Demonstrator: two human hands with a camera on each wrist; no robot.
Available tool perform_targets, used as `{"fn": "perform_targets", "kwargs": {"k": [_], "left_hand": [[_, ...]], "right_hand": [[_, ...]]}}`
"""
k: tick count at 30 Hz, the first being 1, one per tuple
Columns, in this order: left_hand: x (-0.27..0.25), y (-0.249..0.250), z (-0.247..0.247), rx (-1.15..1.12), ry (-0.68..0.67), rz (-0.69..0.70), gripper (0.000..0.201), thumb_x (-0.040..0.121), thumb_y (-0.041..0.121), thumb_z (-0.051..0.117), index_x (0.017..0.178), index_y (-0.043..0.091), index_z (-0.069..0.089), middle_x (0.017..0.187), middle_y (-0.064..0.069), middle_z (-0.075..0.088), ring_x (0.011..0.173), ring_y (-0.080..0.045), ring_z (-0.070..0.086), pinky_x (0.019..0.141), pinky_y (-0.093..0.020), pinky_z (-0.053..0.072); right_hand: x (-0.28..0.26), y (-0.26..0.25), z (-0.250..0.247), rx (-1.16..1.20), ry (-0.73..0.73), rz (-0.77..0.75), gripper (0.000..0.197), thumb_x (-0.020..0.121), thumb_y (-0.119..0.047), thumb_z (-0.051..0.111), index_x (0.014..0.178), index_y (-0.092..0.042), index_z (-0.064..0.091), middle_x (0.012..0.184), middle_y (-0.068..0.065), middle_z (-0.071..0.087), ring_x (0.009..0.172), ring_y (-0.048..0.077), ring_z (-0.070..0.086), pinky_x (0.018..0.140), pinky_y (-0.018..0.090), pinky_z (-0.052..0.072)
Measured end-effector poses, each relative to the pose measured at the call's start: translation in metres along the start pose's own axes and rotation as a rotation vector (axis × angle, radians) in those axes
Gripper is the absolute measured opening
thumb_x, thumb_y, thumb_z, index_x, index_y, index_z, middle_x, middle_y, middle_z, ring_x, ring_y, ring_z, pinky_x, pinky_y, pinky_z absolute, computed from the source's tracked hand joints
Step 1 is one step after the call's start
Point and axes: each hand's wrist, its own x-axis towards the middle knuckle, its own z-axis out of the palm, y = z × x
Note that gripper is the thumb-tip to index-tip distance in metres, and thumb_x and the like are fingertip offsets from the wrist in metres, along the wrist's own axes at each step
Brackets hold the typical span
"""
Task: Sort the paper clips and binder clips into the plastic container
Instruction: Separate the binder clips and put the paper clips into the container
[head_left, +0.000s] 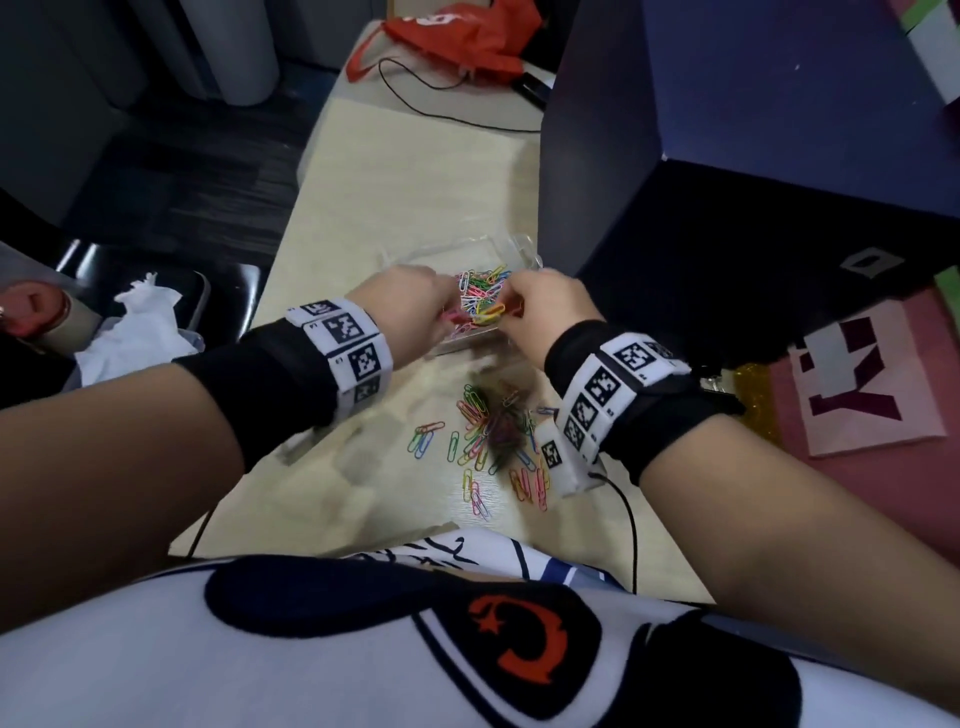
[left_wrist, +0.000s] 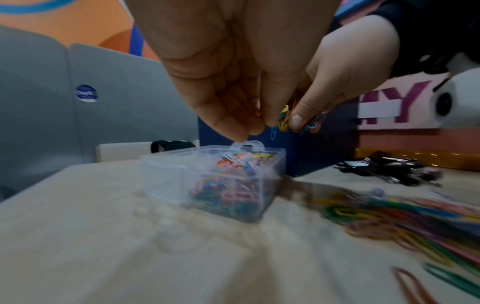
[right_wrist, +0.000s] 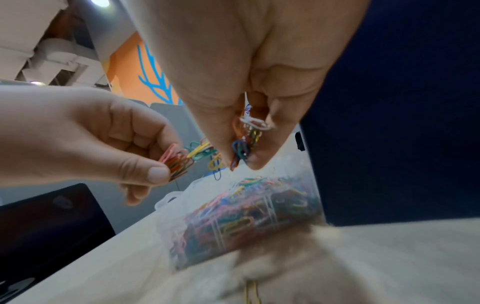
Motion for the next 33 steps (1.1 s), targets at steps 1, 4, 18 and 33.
{"fn": "perform_targets", "kwargs": {"k": [1,4,18,33], "left_hand": [[0.004,-0.002,-0.003,-0.018,0.021,-0.022,0.028,0.09,0.029,0.06,0.113,0.013,0.06,0.107,-0.01,0.062,0.1,-0.029,0.058,0.085,-0.035,0.045],[0.011,-0.008,-0.005,-0.051,0.034,-0.083,0.042,0.086,0.032,0.066,0.124,0.017,0.056,0.115,-0.008,0.062,0.104,-0.027,0.06,0.092,-0.037,0.047],[-0.035,-0.001,0.052,0.258,-0.555,0.127,0.073,0.068,0.038,0.08,0.125,0.023,0.037,0.116,-0.002,0.048,0.098,-0.026,0.059,0.078,-0.038,0.052],[-0.029,0.014,0.063,0.309,-0.367,0.067,0.016,0.093,0.015,0.047,0.106,0.016,0.055,0.101,-0.006,0.056,0.094,-0.027,0.059,0.071,-0.032,0.044]], "right_hand": [[0.004,-0.004,-0.004,-0.001,0.021,-0.004,0.018,0.088,-0.016,0.061,0.105,-0.018,0.066,0.113,0.007,0.061,0.103,0.024,0.059,0.088,0.028,0.045],[0.012,-0.012,-0.012,-0.005,0.016,0.015,0.036,0.09,-0.025,0.063,0.124,-0.019,0.057,0.125,0.006,0.058,0.116,0.024,0.054,0.094,0.028,0.042],[-0.069,0.036,0.031,-0.352,-0.546,0.248,0.084,0.067,-0.014,0.079,0.132,-0.016,0.028,0.126,0.01,0.03,0.109,0.031,0.054,0.083,0.034,0.051],[-0.065,0.023,0.065,-0.144,-0.387,-0.125,0.053,0.08,-0.034,0.068,0.128,-0.027,0.044,0.131,0.006,0.031,0.117,0.03,0.041,0.098,0.04,0.043]]}}
